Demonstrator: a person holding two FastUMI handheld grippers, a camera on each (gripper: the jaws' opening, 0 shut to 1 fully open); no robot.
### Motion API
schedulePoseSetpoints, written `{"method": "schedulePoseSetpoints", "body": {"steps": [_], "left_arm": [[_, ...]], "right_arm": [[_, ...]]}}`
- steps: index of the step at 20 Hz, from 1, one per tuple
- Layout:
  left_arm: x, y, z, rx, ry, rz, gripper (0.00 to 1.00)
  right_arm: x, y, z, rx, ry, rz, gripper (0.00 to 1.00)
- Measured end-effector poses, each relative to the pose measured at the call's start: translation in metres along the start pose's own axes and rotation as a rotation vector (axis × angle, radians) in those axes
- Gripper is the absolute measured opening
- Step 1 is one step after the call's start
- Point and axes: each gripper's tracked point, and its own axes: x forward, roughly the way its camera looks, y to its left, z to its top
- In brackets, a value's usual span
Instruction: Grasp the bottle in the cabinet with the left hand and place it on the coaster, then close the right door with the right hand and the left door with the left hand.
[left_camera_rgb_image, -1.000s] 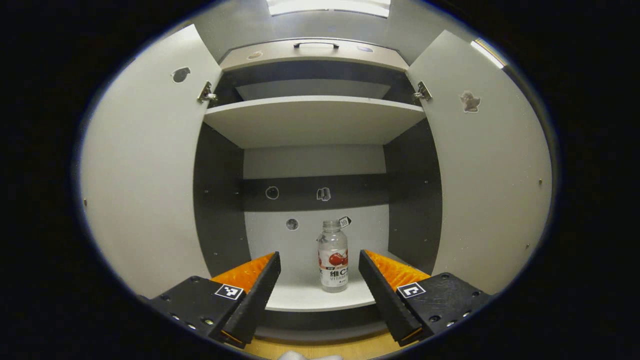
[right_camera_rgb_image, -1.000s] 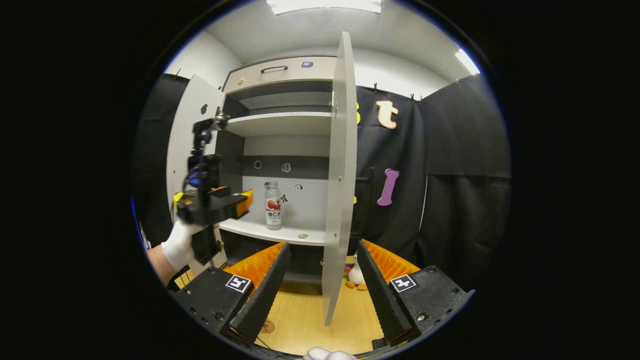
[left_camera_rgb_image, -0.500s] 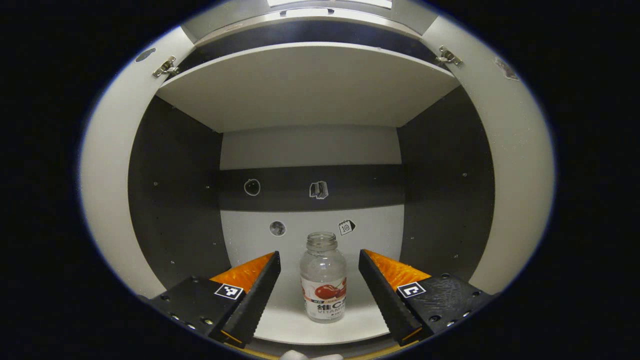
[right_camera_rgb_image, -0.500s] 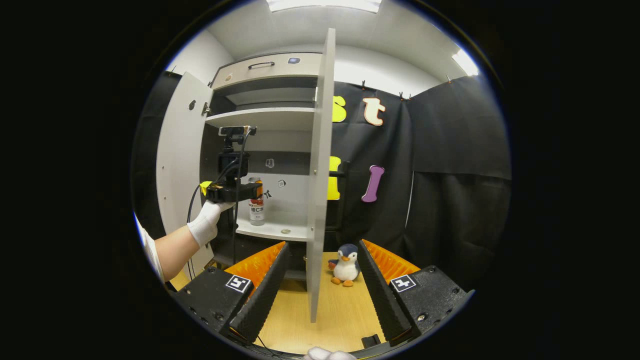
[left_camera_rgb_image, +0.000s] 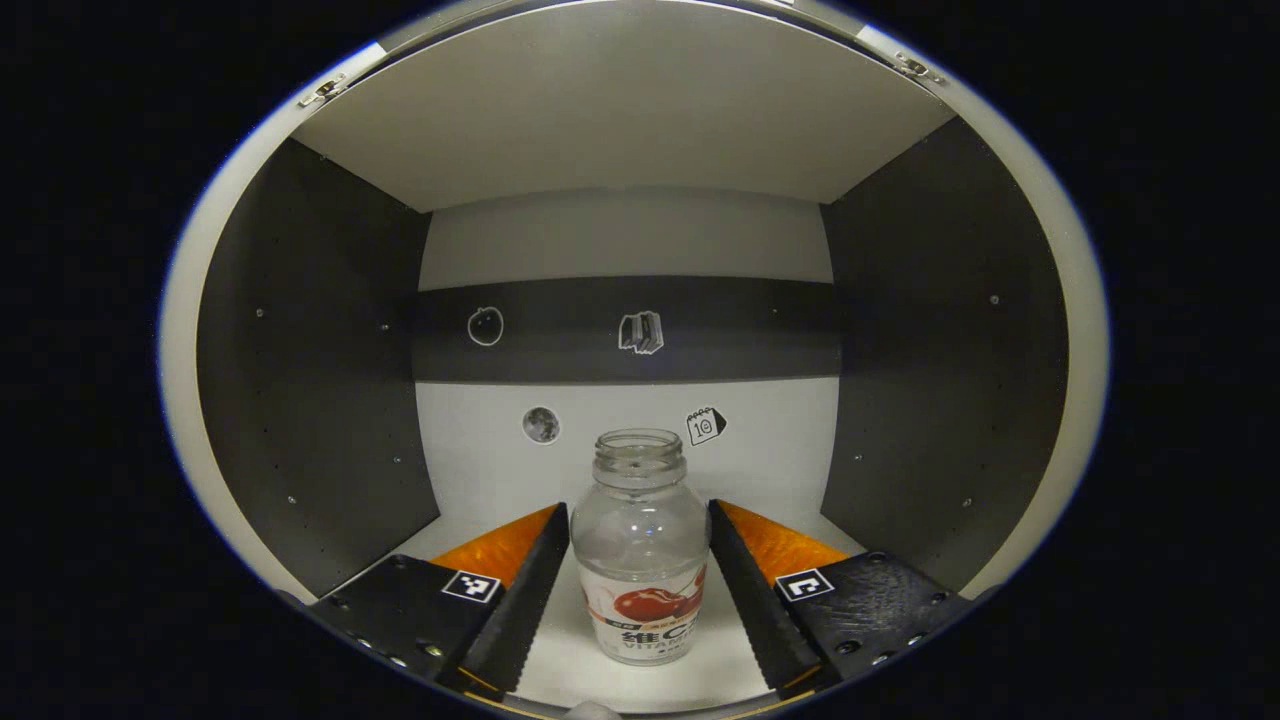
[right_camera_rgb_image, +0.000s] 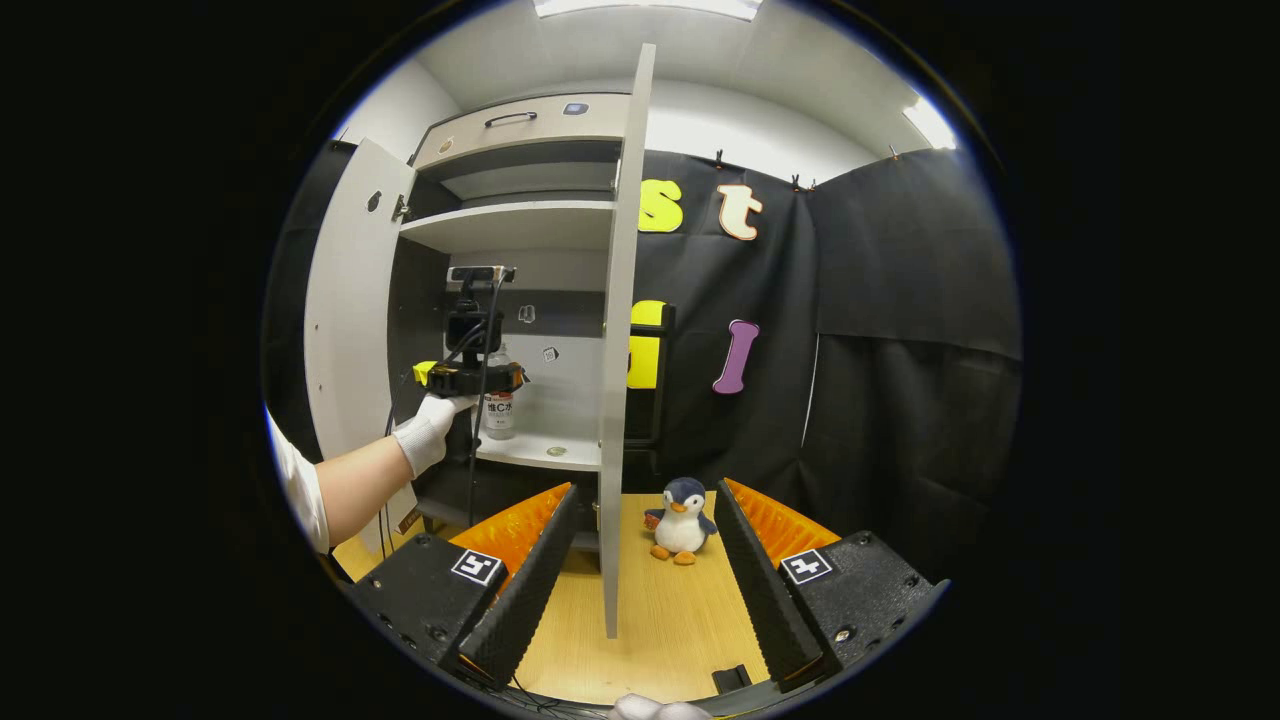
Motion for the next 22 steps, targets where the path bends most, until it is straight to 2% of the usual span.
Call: {"method": "schedulePoseSetpoints", "body": {"steps": [2, 5, 9, 10, 12, 13, 17, 22], "left_arm": [[-0.002, 0.004, 0.0, 0.01, 0.001, 0.008, 0.79], [-0.008, 0.006, 0.004, 0.005, -0.01, 0.012, 0.78], [-0.033, 0.005, 0.02, 0.034, -0.054, -0.025, 0.77], [-0.045, 0.002, 0.023, 0.038, -0.065, -0.037, 0.81], [-0.054, 0.0, 0.028, 0.05, -0.09, -0.065, 0.77], [-0.057, -0.001, 0.026, 0.052, -0.098, -0.079, 0.8], [-0.073, 0.002, 0.014, 0.015, -0.086, -0.139, 0.77], [-0.123, 0.002, -0.003, 0.024, -0.074, -0.145, 0.77]], "right_arm": [[0.0, -0.001, 0.002, 0.003, -0.005, -0.003, 0.83], [-0.002, -0.004, 0.004, -0.01, -0.012, -0.015, 0.84], [-0.009, -0.007, 0.011, -0.009, -0.039, -0.026, 0.84], [-0.01, -0.006, 0.01, -0.005, -0.041, -0.024, 0.84], [-0.012, -0.004, 0.009, 0.002, -0.039, -0.014, 0.83], [-0.013, -0.002, 0.008, 0.005, -0.036, -0.007, 0.83], [-0.02, 0.007, 0.003, 0.009, -0.03, 0.024, 0.83], [-0.028, 0.012, -0.006, -0.001, -0.025, 0.046, 0.84]]}}
